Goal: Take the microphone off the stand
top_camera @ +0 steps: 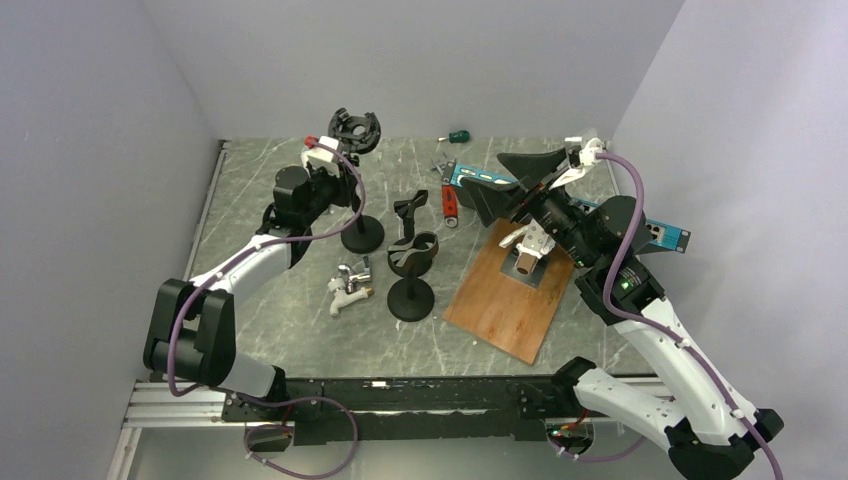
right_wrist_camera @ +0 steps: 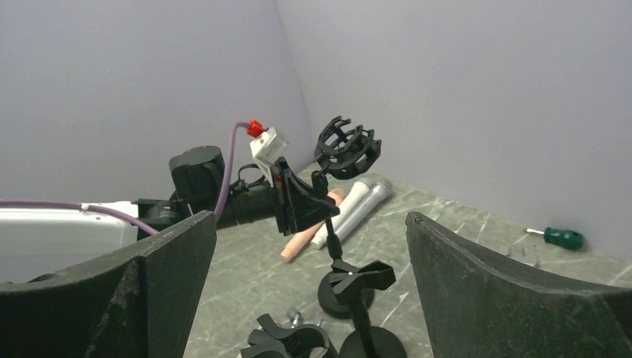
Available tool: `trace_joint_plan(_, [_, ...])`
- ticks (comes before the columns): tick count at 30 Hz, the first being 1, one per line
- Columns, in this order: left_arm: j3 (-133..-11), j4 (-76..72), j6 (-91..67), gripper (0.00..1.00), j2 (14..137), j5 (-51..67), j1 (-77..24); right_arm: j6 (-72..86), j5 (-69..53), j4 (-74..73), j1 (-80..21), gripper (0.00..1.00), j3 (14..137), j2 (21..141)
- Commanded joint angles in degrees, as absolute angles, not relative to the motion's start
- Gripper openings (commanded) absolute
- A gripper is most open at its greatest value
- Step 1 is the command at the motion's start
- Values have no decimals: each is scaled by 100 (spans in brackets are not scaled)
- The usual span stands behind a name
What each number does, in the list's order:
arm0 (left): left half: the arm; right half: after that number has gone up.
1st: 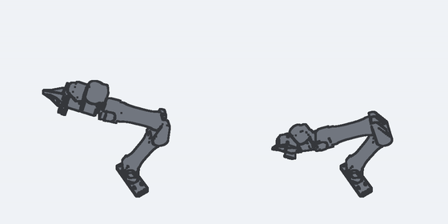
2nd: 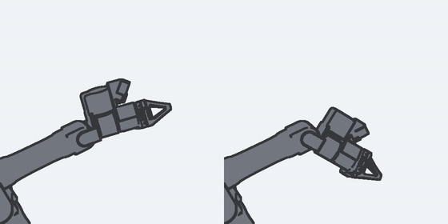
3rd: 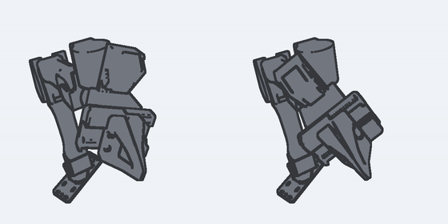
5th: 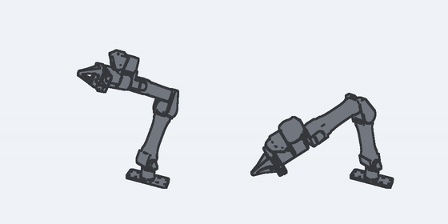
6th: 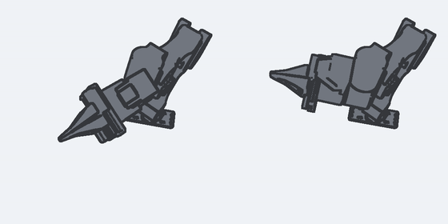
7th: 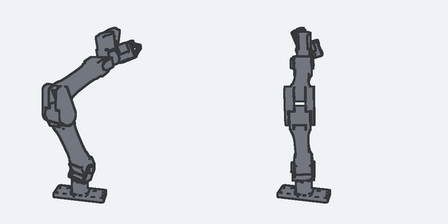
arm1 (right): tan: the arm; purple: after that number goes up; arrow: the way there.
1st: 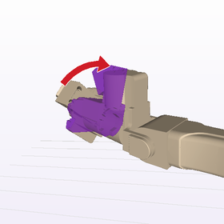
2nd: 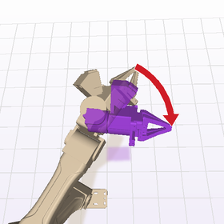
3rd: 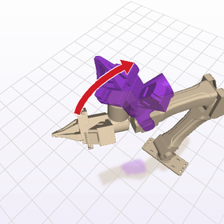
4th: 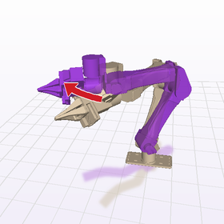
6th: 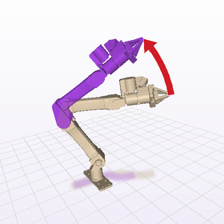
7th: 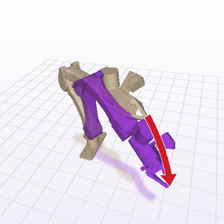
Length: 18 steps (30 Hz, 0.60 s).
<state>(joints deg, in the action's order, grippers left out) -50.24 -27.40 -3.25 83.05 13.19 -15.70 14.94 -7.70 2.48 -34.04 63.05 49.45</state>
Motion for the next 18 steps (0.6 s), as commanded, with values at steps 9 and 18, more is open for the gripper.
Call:
trace_joint_plan(9, [-5263,-1454,-1246,85,7392,1131,-1538,1768,-1050,734,-3400,100,6399,5175])
trace_joint_plan(18, [-5812,-20,-1699,84,6612,2400,-1140,1599,-931,668,-3406,100,6357,5179])
